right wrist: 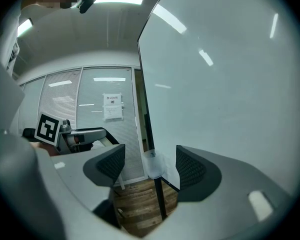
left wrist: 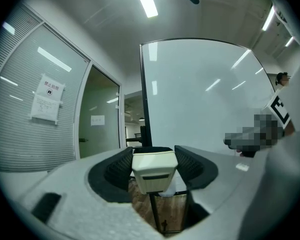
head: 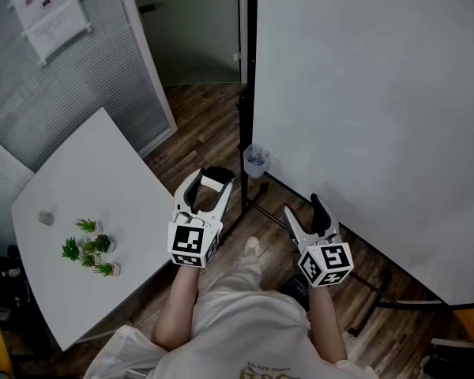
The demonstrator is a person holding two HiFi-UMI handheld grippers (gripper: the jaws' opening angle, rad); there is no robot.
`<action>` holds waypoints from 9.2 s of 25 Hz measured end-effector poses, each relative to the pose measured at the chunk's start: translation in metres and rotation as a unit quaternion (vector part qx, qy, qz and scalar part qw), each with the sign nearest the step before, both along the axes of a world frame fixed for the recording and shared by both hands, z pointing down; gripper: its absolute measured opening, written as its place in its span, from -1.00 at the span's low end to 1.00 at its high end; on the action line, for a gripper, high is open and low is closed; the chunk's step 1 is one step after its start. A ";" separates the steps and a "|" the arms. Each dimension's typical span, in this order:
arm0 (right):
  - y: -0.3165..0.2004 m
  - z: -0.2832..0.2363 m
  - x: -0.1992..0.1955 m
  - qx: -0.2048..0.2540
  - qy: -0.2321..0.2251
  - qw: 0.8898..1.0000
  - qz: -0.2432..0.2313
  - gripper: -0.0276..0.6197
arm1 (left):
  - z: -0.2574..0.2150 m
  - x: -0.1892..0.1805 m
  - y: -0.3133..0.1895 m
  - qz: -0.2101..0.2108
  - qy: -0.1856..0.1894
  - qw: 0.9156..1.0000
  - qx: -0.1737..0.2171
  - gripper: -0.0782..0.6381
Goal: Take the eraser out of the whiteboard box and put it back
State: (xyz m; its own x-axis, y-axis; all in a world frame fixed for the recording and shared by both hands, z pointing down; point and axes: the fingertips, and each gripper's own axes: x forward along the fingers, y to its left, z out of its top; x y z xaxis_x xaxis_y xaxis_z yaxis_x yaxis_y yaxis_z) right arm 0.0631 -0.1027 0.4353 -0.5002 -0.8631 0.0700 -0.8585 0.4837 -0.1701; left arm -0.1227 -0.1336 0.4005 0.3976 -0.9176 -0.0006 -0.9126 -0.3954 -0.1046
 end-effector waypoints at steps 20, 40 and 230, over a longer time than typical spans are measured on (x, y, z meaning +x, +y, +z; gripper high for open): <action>-0.005 0.010 -0.003 -0.013 0.005 1.000 -0.004 0.08 | 0.005 -0.014 0.008 -0.015 0.000 1.000 -0.008 -0.06; -0.013 0.011 0.011 -0.011 0.004 1.000 0.012 0.08 | 0.000 0.005 -0.011 0.010 0.006 1.000 0.000 -0.06; -0.034 -0.003 -0.010 0.029 -0.008 0.999 -0.021 -0.50 | 0.035 0.039 -0.041 0.040 0.010 0.997 -0.070 -0.63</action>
State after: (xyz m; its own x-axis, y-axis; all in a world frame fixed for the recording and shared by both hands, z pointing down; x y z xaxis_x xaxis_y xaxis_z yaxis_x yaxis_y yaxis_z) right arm 0.0534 -0.1363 0.4323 -0.5365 -0.8438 0.0124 -0.8349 0.5286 -0.1536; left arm -0.0841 -0.1747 0.4359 0.4712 -0.8743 0.1162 -0.8786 -0.4769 -0.0255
